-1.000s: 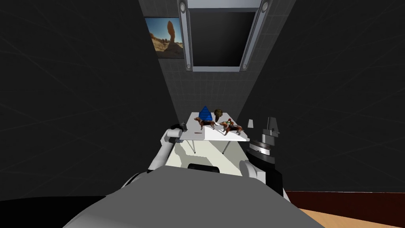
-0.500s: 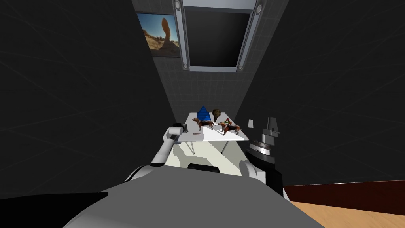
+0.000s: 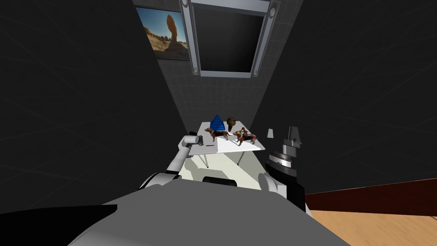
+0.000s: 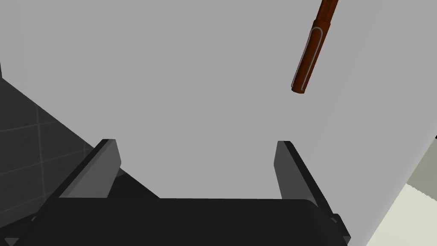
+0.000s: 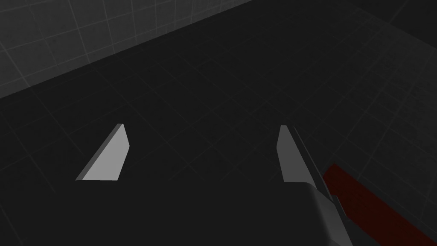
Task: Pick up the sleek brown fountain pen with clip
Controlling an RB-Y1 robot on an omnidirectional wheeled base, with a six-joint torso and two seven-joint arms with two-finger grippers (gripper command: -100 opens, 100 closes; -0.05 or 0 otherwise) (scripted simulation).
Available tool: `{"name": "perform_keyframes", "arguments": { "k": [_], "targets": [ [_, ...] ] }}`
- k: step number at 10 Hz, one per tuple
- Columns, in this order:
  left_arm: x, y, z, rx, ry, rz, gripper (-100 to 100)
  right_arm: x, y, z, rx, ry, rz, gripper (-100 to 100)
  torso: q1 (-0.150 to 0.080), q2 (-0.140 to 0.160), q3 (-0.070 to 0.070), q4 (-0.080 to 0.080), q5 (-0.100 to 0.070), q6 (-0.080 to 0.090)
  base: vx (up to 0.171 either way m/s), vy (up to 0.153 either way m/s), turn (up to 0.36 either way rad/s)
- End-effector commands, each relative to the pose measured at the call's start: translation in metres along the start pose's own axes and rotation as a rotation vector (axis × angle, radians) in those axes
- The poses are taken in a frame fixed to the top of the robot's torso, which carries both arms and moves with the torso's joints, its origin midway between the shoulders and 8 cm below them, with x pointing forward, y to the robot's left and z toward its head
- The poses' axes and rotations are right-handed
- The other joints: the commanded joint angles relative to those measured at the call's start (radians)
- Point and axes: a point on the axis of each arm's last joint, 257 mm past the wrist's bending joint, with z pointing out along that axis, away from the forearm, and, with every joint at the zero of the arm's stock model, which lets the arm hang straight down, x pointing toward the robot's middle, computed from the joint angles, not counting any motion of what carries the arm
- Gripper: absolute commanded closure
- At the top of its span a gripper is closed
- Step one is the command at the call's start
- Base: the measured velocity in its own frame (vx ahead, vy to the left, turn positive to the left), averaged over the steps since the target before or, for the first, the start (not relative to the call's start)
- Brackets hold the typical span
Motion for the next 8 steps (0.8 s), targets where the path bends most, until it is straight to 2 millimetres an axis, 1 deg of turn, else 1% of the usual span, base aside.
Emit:
{"name": "perform_keyframes", "arguments": {
  "k": [1, 4, 5, 6, 7, 8],
  "targets": [
    [0.000, 0.011, 0.004, -0.051, -0.011, -0.003, -100, 0.000, 0.000, 0.000, 0.000, 0.000, 0.000, 0, 0.000, 0.000, 0.000, 0.000, 0.000, 0.000, 0.022, -0.002, -0.045],
    [0.000, 0.030, 0.008, -0.163, -0.028, -0.008, -100, 0.000, 0.000, 0.000, 0.000, 0.000, 0.000, 0, 0.000, 0.001, 0.000, 0.000, 0.000, 0.000, 0.023, -0.004, -0.084],
    [-0.002, 0.034, 0.009, -0.175, -0.032, -0.010, -100, 0.000, 0.000, 0.000, 0.000, 0.000, 0.000, 0, 0.000, 0.000, 0.000, 0.000, 0.000, 0.000, 0.021, -0.005, -0.062],
    [-0.003, 0.044, 0.010, -0.232, -0.043, -0.012, -100, 0.000, 0.000, 0.000, 0.000, 0.000, 0.000, 0, 0.000, 0.001, 0.000, 0.000, 0.000, -0.001, 0.025, -0.009, -0.106],
    [-0.002, 0.049, 0.011, -0.267, -0.047, -0.013, -100, 0.000, 0.000, 0.000, 0.000, 0.000, 0.000, 0, 0.000, 0.000, 0.000, 0.000, 0.000, 0.000, 0.035, -0.018, -0.174],
    [-0.005, 0.054, 0.011, -0.285, -0.053, -0.014, -100, 0.000, 0.000, 0.000, 0.000, 0.000, 0.000, 0, -0.001, 0.000, 0.000, 0.000, 0.000, 0.000, 0.028, -0.009, -0.038]
  ]
}}
